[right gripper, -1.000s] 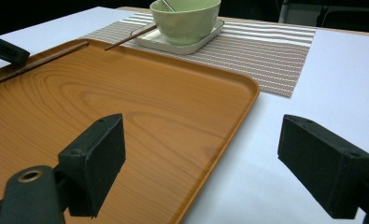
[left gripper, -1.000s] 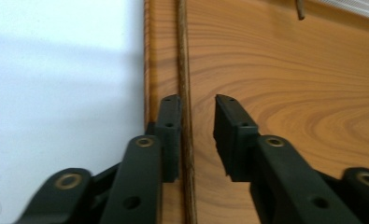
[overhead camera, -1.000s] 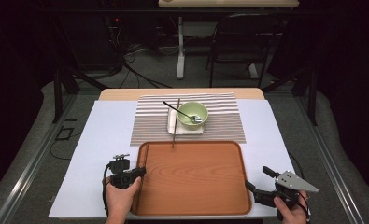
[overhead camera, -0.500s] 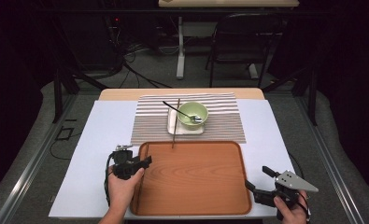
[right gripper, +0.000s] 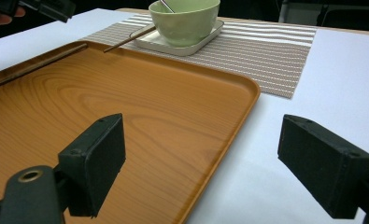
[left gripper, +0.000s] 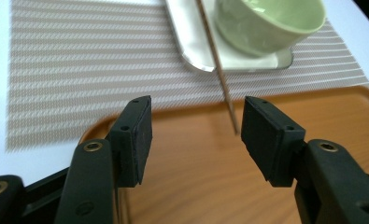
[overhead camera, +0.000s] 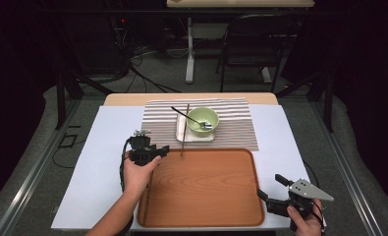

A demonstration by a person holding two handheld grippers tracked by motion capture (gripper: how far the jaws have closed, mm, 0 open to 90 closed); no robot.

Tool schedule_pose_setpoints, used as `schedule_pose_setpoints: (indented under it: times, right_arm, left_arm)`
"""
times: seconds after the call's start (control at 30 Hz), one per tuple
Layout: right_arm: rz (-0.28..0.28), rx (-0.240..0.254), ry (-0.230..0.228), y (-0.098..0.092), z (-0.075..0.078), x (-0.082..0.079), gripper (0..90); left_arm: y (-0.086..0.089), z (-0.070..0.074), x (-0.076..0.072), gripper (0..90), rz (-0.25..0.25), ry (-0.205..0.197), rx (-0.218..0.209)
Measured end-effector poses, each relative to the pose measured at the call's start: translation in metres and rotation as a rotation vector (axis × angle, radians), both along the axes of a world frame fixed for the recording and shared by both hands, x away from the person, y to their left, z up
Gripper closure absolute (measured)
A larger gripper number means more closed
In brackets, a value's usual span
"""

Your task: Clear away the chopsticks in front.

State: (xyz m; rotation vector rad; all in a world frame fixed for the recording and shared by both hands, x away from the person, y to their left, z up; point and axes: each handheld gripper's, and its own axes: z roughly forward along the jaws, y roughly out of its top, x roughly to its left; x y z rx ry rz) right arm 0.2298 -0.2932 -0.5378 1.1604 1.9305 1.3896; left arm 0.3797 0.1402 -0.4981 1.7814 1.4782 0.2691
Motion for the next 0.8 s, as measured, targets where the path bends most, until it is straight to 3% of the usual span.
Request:
schedule_pose_setpoints:
  times: [0.17,0.33,0.53,0.8]
  right_arm:
    - [-0.002,-0.007,-0.004,-0.001,0.0,-0.001,14.7]
    - [-0.003,-0.016,-0.007,-0.001,0.0,-0.003,14.7]
    - [0.001,-0.014,-0.004,-0.001,0.0,-0.001,14.7]
    - [0.009,-0.014,-0.009,0.0,0.0,-0.001,14.6]
  left_arm:
    - [-0.009,0.005,0.018,45.6,-0.02,-0.02,-0.026]
    - [-0.017,0.004,0.035,48.7,-0.039,-0.01,-0.056]
    - [-0.023,-0.005,0.06,53.1,-0.018,-0.013,-0.066]
    - [-0.023,-0.015,0.076,59.8,0.012,-0.006,-0.087]
